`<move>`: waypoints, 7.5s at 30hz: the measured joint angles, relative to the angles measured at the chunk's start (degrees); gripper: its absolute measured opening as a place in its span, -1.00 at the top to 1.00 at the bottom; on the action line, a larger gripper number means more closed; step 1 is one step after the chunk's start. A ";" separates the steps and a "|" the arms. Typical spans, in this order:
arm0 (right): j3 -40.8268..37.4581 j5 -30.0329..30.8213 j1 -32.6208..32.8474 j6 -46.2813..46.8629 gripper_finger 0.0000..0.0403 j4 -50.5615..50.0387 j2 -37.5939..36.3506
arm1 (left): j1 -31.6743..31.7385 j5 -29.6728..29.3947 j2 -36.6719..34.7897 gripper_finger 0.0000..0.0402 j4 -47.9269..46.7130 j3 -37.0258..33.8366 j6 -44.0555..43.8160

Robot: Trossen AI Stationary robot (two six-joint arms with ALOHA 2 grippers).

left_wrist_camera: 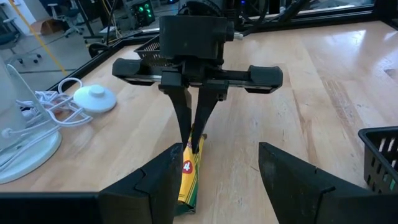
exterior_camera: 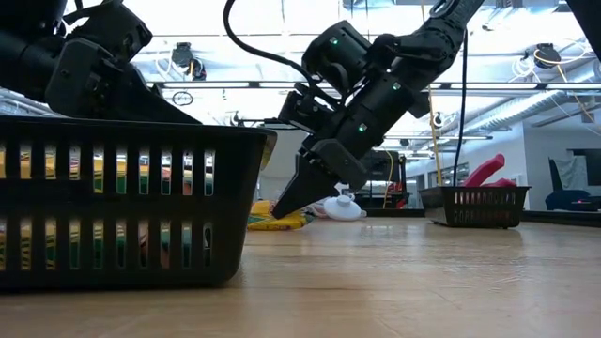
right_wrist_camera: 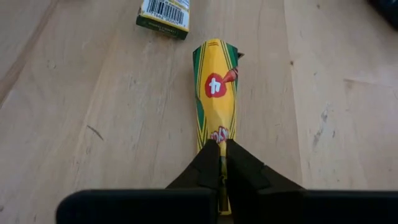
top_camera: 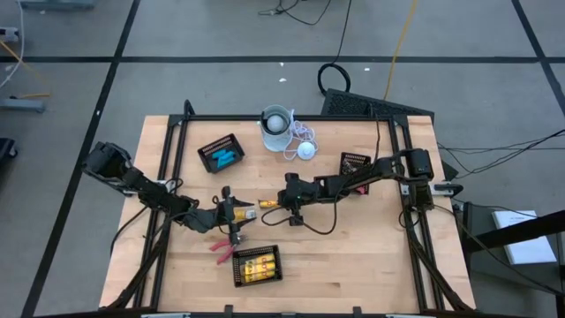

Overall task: Pick & Place School Supplies
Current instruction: Put the yellow crayon box into the bottom black bin

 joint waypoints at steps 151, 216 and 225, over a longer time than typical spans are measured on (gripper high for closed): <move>13.86 10.27 19.58 8.80 -0.20 -17.76 -5.25 | 12.92 28.60 -2.29 0.09 -42.63 5.46 -9.86; -11.75 22.31 17.04 4.06 -0.20 5.79 -28.36 | -2.51 16.92 -2.19 0.55 -50.76 21.47 -14.92; -31.94 25.92 18.21 6.82 -0.20 18.27 -47.03 | -5.22 17.52 0.37 0.55 -53.21 27.78 -18.89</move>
